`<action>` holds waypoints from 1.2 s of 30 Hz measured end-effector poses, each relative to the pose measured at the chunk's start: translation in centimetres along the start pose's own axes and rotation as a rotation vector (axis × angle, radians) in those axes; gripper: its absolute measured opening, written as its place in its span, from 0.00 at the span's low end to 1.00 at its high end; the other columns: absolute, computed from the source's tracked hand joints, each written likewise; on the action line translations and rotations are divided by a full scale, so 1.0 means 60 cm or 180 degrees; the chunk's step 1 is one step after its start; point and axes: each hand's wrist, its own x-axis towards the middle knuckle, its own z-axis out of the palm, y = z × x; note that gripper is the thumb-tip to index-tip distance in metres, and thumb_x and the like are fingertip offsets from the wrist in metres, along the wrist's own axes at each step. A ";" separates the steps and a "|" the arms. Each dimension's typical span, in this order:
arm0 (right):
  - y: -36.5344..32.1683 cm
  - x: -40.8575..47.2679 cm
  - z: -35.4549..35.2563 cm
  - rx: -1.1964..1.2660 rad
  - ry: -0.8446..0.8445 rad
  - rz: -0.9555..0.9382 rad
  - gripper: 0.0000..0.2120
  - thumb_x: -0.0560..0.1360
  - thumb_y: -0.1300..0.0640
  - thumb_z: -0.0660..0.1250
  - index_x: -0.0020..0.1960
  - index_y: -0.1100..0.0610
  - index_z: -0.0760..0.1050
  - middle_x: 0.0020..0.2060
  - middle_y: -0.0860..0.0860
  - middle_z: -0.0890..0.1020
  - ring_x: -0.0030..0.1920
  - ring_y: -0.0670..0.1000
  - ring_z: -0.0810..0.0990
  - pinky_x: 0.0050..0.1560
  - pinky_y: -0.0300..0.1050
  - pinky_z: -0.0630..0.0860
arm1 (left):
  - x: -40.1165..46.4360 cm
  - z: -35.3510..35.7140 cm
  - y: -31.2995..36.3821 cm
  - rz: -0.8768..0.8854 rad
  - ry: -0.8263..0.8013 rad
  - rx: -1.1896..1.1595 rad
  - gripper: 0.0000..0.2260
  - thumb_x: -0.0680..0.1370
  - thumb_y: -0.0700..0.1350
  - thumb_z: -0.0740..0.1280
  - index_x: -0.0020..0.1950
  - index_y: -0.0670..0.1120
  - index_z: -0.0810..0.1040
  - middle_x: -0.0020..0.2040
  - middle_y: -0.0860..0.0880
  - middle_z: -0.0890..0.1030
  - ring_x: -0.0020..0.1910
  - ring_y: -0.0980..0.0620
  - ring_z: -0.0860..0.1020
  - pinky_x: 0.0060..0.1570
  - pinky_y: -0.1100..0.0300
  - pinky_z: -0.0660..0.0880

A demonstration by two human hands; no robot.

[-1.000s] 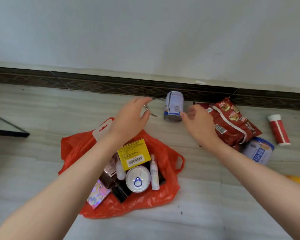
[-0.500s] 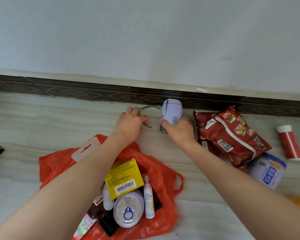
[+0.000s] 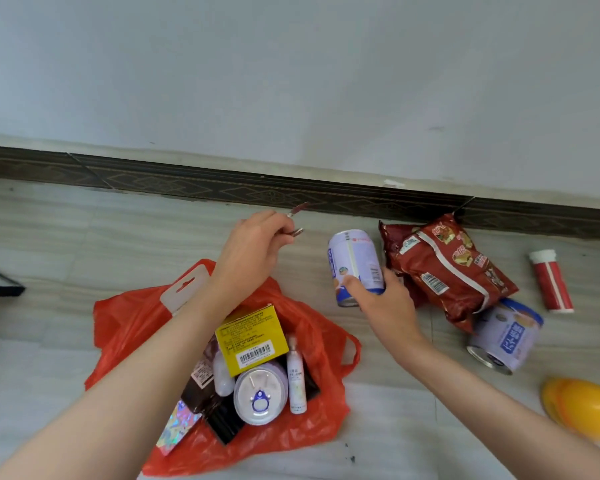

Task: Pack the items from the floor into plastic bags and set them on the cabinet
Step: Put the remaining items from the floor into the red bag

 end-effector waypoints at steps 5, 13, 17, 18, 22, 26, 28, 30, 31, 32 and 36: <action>-0.019 -0.077 -0.035 -0.0367 -0.0626 -0.0362 0.10 0.71 0.57 0.69 0.48 0.48 0.70 0.38 0.39 0.75 0.38 0.36 0.74 0.31 0.23 0.69 | -0.061 -0.080 0.053 -0.0158 0.0508 -0.0315 0.04 0.74 0.40 0.64 0.47 0.41 0.76 0.42 0.52 0.76 0.41 0.58 0.73 0.42 0.70 0.66; -0.101 -0.186 -0.054 -0.1362 -0.1004 -0.0688 0.10 0.68 0.53 0.71 0.39 0.49 0.70 0.35 0.42 0.77 0.36 0.39 0.74 0.31 0.28 0.69 | -0.192 -0.212 0.091 -0.1059 0.1362 -0.0951 0.08 0.75 0.36 0.66 0.46 0.49 0.74 0.40 0.57 0.77 0.39 0.70 0.75 0.43 0.77 0.69; -0.115 -0.223 -0.005 -0.1300 -0.0874 -0.0648 0.10 0.69 0.49 0.70 0.45 0.51 0.71 0.38 0.45 0.77 0.40 0.48 0.76 0.35 0.37 0.70 | -0.267 -0.220 0.082 -0.1459 0.1393 -0.1031 0.08 0.74 0.39 0.68 0.43 0.52 0.74 0.38 0.58 0.79 0.38 0.67 0.76 0.44 0.67 0.73; -0.112 -0.231 0.012 -0.1266 -0.0802 -0.0635 0.11 0.69 0.49 0.69 0.48 0.52 0.72 0.40 0.46 0.77 0.41 0.49 0.76 0.35 0.36 0.69 | -0.285 -0.216 0.077 -0.1508 0.1308 -0.1048 0.10 0.74 0.38 0.69 0.41 0.54 0.74 0.37 0.59 0.79 0.39 0.66 0.77 0.45 0.65 0.73; -0.091 -0.250 0.063 -0.0930 -0.0640 -0.0471 0.18 0.68 0.48 0.69 0.54 0.53 0.73 0.46 0.49 0.80 0.47 0.51 0.78 0.40 0.41 0.72 | -0.331 -0.193 0.061 -0.1496 0.0877 -0.0890 0.14 0.72 0.37 0.69 0.39 0.57 0.72 0.39 0.64 0.78 0.41 0.65 0.76 0.43 0.72 0.69; -0.075 -0.249 0.088 -0.0563 -0.0592 -0.0324 0.18 0.68 0.47 0.69 0.55 0.53 0.74 0.48 0.50 0.81 0.46 0.49 0.80 0.37 0.38 0.74 | -0.329 -0.167 0.050 -0.1363 0.0626 -0.0716 0.05 0.72 0.36 0.69 0.43 0.47 0.79 0.41 0.55 0.79 0.40 0.59 0.76 0.42 0.77 0.66; -0.072 -0.248 0.095 -0.0455 -0.0545 -0.0334 0.18 0.68 0.48 0.69 0.55 0.53 0.74 0.48 0.50 0.81 0.46 0.49 0.80 0.42 0.40 0.76 | -0.317 -0.153 0.043 -0.1322 0.0566 -0.0654 0.04 0.73 0.37 0.68 0.45 0.44 0.80 0.43 0.51 0.78 0.42 0.55 0.76 0.44 0.75 0.67; -0.071 -0.250 0.101 -0.0423 -0.0469 -0.0348 0.16 0.69 0.50 0.69 0.54 0.53 0.74 0.46 0.48 0.81 0.46 0.48 0.80 0.43 0.40 0.75 | -0.305 -0.143 0.039 -0.1354 0.0513 -0.0669 0.05 0.74 0.37 0.68 0.48 0.43 0.80 0.45 0.50 0.77 0.44 0.55 0.75 0.48 0.69 0.70; -0.069 -0.251 0.105 -0.0397 -0.0445 -0.0359 0.15 0.69 0.50 0.70 0.54 0.52 0.74 0.45 0.47 0.81 0.45 0.48 0.79 0.43 0.40 0.75 | -0.301 -0.142 0.039 -0.1359 0.0524 -0.0682 0.06 0.74 0.37 0.68 0.50 0.43 0.80 0.47 0.49 0.76 0.46 0.54 0.75 0.50 0.66 0.71; -0.069 -0.254 0.108 -0.0375 -0.0444 -0.0368 0.14 0.69 0.51 0.70 0.53 0.51 0.73 0.44 0.46 0.80 0.44 0.47 0.79 0.44 0.41 0.75 | -0.299 -0.143 0.038 -0.1346 0.0590 -0.0635 0.08 0.73 0.37 0.68 0.51 0.43 0.80 0.48 0.49 0.77 0.48 0.53 0.75 0.51 0.65 0.70; -0.060 -0.272 0.126 -0.0348 -0.0594 -0.0456 0.11 0.69 0.51 0.70 0.47 0.43 0.69 0.42 0.42 0.78 0.43 0.45 0.79 0.43 0.40 0.75 | -0.322 -0.164 0.009 -0.1760 0.1071 0.0205 0.19 0.71 0.42 0.71 0.61 0.46 0.75 0.55 0.45 0.75 0.55 0.45 0.72 0.55 0.57 0.65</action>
